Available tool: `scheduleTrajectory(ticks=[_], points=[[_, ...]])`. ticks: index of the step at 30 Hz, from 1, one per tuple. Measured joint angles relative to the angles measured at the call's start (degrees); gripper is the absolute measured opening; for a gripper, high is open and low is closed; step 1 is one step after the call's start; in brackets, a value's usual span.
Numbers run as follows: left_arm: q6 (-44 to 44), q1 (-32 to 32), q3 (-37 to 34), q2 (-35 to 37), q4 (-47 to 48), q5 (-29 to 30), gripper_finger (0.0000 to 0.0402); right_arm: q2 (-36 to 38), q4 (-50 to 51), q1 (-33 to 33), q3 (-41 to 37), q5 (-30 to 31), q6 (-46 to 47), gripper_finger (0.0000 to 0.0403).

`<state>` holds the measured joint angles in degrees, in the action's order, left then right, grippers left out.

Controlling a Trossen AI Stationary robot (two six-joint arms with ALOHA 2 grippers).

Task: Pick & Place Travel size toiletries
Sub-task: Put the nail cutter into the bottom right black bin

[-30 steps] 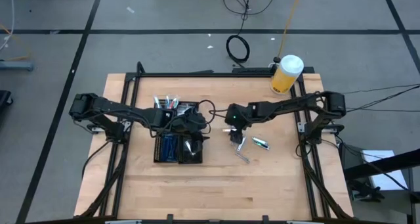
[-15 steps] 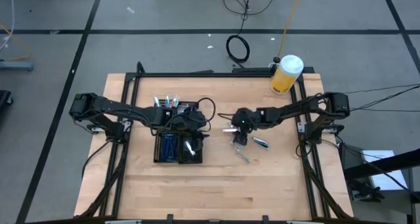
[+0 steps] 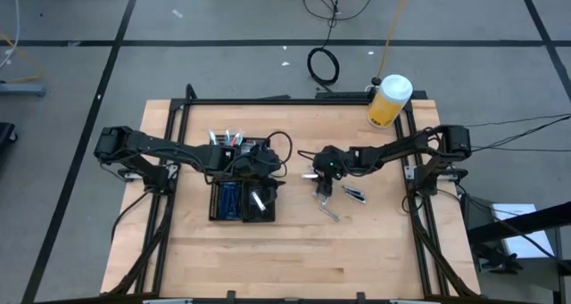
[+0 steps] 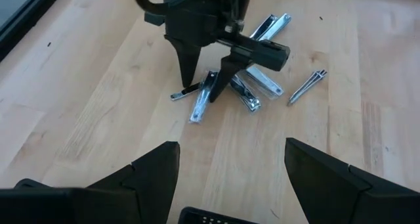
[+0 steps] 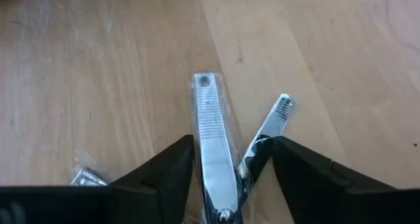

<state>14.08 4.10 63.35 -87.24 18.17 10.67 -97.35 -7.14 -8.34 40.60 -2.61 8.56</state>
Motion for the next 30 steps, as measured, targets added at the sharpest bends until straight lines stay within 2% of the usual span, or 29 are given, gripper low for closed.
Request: scheduleTrajectory(ticks=[11,19,25,30], points=[[0.2,0.0,0.0,0.0,0.0,0.0,0.0271,-0.1,1.6,0.1,-0.1,-1.0,0.8,0.0049],[0.3,0.0,0.0,0.0,0.0,0.0,0.0271,0.2,0.4,0.1,-0.1,-1.2,-3.2,0.0046],[-0.2,-0.6,0.0,-0.5,-0.9,0.3,0.0271,7.7,-0.8,0.1,-0.6,-0.3,-7.3,0.0046],[0.7,-1.0,0.0,-0.5,-1.0,4.7,0.0271,16.2,-9.3,0.1,-2.0,-0.2,-10.1,0.0046]])
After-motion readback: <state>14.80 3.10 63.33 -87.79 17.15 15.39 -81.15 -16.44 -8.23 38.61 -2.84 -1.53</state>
